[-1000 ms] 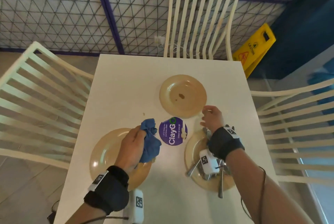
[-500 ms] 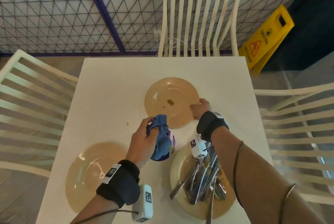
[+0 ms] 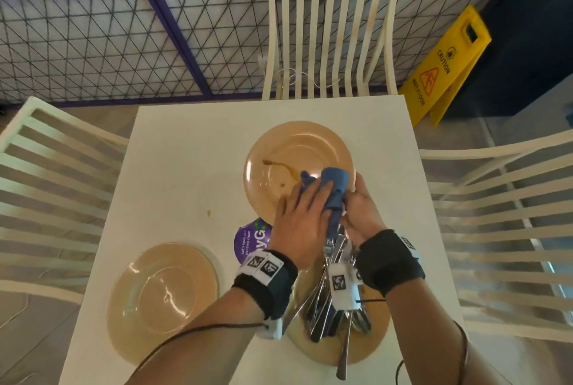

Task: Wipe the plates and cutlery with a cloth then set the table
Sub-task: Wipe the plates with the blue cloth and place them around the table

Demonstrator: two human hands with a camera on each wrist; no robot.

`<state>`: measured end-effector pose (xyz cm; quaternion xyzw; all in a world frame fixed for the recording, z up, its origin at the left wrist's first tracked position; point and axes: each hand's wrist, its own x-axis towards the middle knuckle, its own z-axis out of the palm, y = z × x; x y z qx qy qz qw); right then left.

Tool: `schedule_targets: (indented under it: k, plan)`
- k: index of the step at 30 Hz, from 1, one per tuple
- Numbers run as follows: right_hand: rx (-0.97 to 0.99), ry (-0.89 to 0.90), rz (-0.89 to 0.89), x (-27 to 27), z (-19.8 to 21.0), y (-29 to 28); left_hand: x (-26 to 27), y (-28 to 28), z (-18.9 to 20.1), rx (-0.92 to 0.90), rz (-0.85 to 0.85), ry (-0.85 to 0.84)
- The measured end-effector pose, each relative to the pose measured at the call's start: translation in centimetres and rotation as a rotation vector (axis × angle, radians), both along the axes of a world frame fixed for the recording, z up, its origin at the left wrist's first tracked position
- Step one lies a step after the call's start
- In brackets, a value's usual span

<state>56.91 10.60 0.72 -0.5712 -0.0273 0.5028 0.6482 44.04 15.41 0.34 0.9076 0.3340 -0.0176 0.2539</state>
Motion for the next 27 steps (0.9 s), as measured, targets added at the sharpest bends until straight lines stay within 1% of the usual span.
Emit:
schedule_targets:
  k: [1,4,6,7,9,12,14,16,18,20,21,22,23,25,26,27]
  plan:
    - [0.006,-0.008,-0.005,0.0,0.6,-1.0,-1.1,-0.5,0.1,0.063,-0.051,0.04]
    - [0.006,-0.052,0.02,-0.3,2.1,-4.1,-4.6,0.1,0.2,0.259,-0.195,0.076]
    - [-0.013,-0.112,0.05,-0.9,3.0,-6.0,-6.5,1.7,0.4,0.343,-0.182,0.146]
    - [-0.015,-0.133,0.064,-1.5,3.4,-6.8,-6.9,2.5,0.6,0.359,-0.147,0.163]
    - [0.009,-0.146,0.091,-2.8,4.0,-8.1,-6.1,3.3,1.9,0.332,-0.078,0.102]
    - [0.077,-0.141,0.083,-4.5,4.9,-8.7,-2.7,1.1,4.9,0.266,-0.028,0.001]
    - [0.136,-0.13,0.041,-4.8,5.7,-8.7,-1.2,-2.2,5.9,0.311,-0.125,-0.048]
    - [0.191,-0.093,-0.04,-4.3,6.4,-8.9,-1.9,-5.7,5.7,0.436,-0.271,-0.099]
    - [0.202,-0.065,-0.114,-3.6,7.3,-9.7,-4.7,-7.4,5.5,0.495,-0.332,-0.107]
    - [0.2,-0.11,-0.105,-3.5,8.5,-11.2,-8.4,-6.8,5.4,0.537,-0.38,-0.09]
    - [0.195,-0.14,-0.081,-3.7,8.9,-11.8,-10.0,-5.6,5.2,0.56,-0.377,-0.044]
    - [0.178,-0.171,-0.05,-4.0,9.0,-12.4,-11.2,-4.2,5.3,0.562,-0.335,0.006]
    - [0.159,-0.198,-0.013,-4.7,9.2,-12.8,-11.7,-2.6,5.6,0.557,-0.251,0.016]
    - [0.137,-0.206,0.042,-6.4,8.7,-13.1,-10.7,-0.6,7.1,0.494,-0.067,-0.022]
    - [0.132,-0.203,0.062,-7.2,8.4,-12.9,-9.4,-0.8,8.3,0.428,-0.007,-0.044]
    - [0.127,-0.197,0.072,-8.0,8.3,-12.5,-8.0,-1.6,9.3,0.387,0.015,-0.069]
